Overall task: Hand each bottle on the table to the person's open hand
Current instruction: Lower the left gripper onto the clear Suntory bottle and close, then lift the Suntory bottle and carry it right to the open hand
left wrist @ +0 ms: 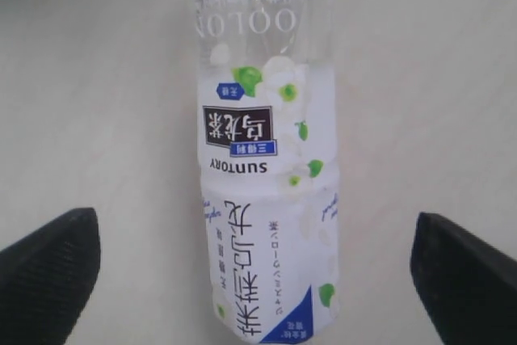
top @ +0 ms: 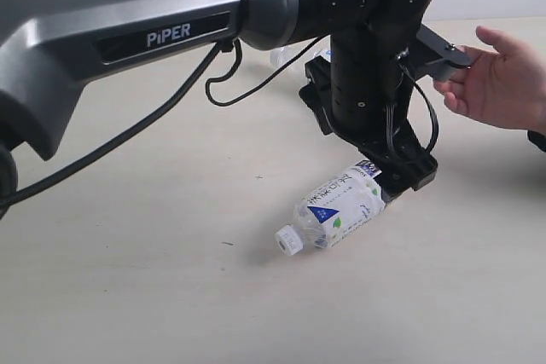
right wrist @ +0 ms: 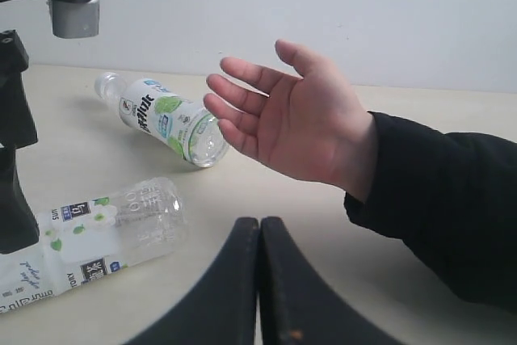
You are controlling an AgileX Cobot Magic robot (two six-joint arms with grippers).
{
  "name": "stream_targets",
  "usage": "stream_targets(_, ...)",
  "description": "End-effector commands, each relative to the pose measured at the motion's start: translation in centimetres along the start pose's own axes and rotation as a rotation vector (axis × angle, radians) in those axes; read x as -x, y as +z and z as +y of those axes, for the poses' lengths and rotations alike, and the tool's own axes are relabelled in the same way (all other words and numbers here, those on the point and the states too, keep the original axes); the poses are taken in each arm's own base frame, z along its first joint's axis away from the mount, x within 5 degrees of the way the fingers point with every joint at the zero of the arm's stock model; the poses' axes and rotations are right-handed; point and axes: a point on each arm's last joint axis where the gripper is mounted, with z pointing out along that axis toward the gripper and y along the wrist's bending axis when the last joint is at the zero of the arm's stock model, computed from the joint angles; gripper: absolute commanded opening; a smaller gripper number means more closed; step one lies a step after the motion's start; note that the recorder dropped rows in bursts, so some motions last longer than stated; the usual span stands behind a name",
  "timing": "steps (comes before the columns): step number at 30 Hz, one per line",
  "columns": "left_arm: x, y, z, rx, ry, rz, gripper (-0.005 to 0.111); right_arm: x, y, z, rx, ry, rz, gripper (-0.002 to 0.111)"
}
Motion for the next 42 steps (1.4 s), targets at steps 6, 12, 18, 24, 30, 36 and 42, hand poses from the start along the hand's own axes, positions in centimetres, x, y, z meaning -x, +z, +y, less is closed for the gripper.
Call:
stream_targets(6, 0.0, 0.2, 0.0, 0.009, 0.003, 0.005, 0.104, -0.1, 0.0, 0.0, 0.003, -0.005, -0.007, 0.0)
stream_targets(12, 0.0, 0.2, 0.0, 0.009, 0.005, 0.005, 0.104, -0.1, 0.0, 0.0, 0.003, -0.003, -0.007, 0.0)
stream_targets(18, 0.0, 0.2, 0.0, 0.009, 0.005, 0.005, 0.104, -0.1, 0.0, 0.0, 0.003, -0.003, -0.007, 0.0)
stream_targets(24, 0.0, 0.2, 0.0, 0.009, 0.005, 0.005, 0.104, -0.1, 0.0, 0.0, 0.003, -0.006, -0.007, 0.0)
stream_targets(30, -0.1, 0.9, -0.1, 0.008, 0.006, 0.02, 0.104, -0.1, 0.0, 0.0, 0.003, -0.006, -0.007, 0.0)
stream_targets(36, -0.3, 3.5, -0.3, -0.001, 0.007, 0.072, 0.104, -0.1, 0.0, 0.0, 0.003, -0.006, -0.007, 0.0)
stream_targets(42, -0.4, 4.7, -0.3, -0.002, 0.009, 0.098, 0.104, -0.1, 0.0, 0.0, 0.003, -0.004, -0.007, 0.0)
